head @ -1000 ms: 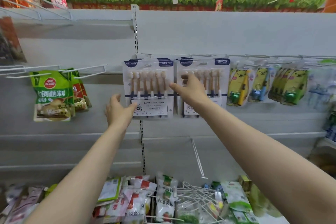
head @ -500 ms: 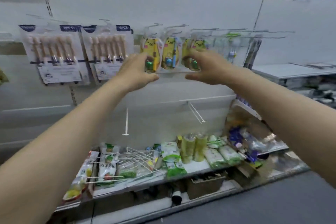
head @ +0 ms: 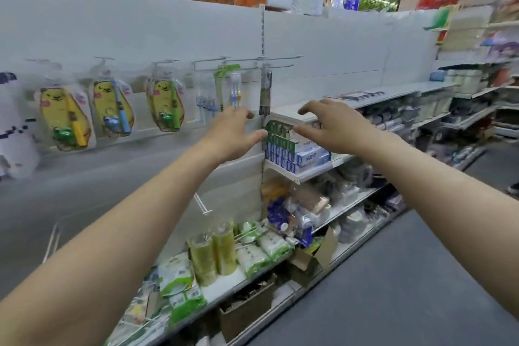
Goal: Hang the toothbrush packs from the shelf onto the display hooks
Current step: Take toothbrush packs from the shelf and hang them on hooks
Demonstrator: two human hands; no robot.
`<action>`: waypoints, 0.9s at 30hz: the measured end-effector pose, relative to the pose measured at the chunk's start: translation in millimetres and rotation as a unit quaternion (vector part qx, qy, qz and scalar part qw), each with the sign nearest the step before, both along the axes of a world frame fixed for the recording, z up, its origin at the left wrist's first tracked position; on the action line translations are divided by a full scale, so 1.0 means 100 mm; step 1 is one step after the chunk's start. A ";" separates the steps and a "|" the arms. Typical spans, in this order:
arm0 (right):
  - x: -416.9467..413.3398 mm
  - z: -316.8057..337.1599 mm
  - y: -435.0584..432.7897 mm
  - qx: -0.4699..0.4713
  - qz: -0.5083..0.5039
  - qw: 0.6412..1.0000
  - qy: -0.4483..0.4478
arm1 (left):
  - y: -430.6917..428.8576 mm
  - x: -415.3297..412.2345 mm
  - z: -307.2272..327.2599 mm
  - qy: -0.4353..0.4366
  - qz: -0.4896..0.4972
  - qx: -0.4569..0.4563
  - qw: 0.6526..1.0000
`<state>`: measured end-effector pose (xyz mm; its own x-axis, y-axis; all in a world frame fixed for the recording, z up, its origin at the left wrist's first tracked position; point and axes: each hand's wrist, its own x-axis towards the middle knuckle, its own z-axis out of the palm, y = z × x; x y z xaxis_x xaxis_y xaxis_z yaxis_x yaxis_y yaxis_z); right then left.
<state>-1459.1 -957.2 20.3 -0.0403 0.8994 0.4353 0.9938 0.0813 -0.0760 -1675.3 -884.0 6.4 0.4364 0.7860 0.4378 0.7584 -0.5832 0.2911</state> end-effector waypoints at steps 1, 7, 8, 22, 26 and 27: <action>0.15 -0.02 0.08 -0.001 -0.011 1.000 0.002 | 0.10 0.17 0.00 -0.001 -0.009 0.000 1.000; 1.06 -0.02 0.78 0.005 -0.058 0.998 0.007 | 1.02 1.23 -0.02 -0.006 -0.046 0.010 0.999; 1.23 0.01 0.92 0.005 -0.065 0.998 0.009 | 1.18 1.42 0.00 -0.005 -0.050 0.012 0.999; 3.77 0.07 2.58 -0.007 -0.090 0.996 0.005 | 2.99 4.01 -0.02 0.005 -0.083 -0.017 0.996; 4.56 0.06 3.02 -0.010 -0.058 0.998 -0.010 | 3.30 4.66 -0.05 -0.012 -0.044 -0.021 0.999; 4.75 0.07 3.12 -0.010 -0.049 0.999 -0.012 | 3.38 4.82 -0.05 -0.018 -0.033 -0.024 0.999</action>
